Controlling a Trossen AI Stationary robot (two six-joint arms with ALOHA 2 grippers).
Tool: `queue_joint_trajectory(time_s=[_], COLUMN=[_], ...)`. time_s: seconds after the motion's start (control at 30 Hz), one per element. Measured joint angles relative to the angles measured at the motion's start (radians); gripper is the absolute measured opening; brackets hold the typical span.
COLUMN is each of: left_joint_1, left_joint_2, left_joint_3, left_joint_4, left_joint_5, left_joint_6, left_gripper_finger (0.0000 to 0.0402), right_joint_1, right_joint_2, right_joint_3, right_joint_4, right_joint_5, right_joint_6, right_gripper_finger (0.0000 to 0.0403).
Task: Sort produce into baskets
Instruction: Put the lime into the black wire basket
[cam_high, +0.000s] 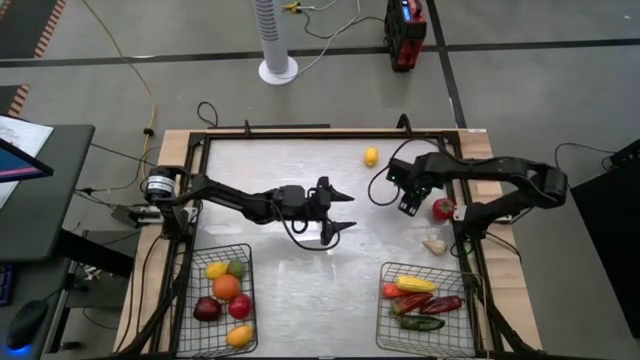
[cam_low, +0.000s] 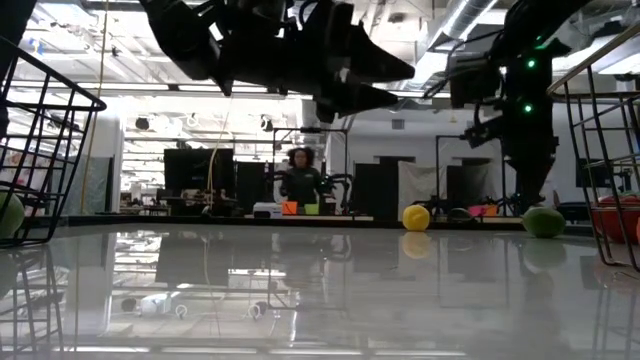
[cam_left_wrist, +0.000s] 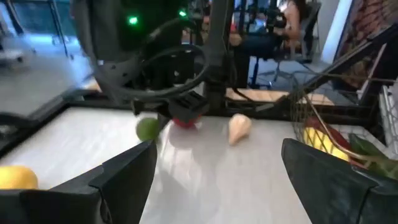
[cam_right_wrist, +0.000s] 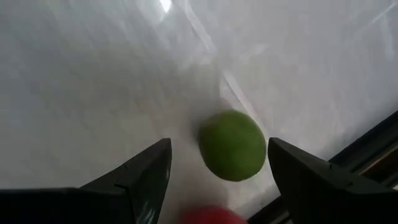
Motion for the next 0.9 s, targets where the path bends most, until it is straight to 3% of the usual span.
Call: queue_joint_trajectory(time_s=[0.23, 0.37, 0.7, 0.9], left_joint_1=[0.0, -0.011, -0.044, -0.058], left_joint_2=[-0.122, -0.173, -0.192, -0.224], left_joint_3=[0.074, 0.075, 0.075, 0.075], left_joint_4=[-0.326, -0.404, -0.454, -0.474], left_joint_5=[-0.062, -0.103, -0.125, -0.126], left_joint_6=[0.039, 0.048, 0.047, 0.046], left_gripper_finger=[0.0333, 0.0333, 0.0333, 0.0333], right_joint_1=[-0.035, -0.057, -0.068, -0.064], right_joint_2=[0.037, 0.063, 0.171, 0.203], right_joint_3=[0.0, 0.0, -0.009, -0.009], right_joint_4=[-0.019, -0.025, 0.0, 0.007], right_joint_5=[0.0, 0.001, 0.0, 0.0], right_joint_6=[-0.042, -0.06, -0.102, -0.116], right_gripper_finger=[0.0294, 0.0291, 0.0286, 0.0254])
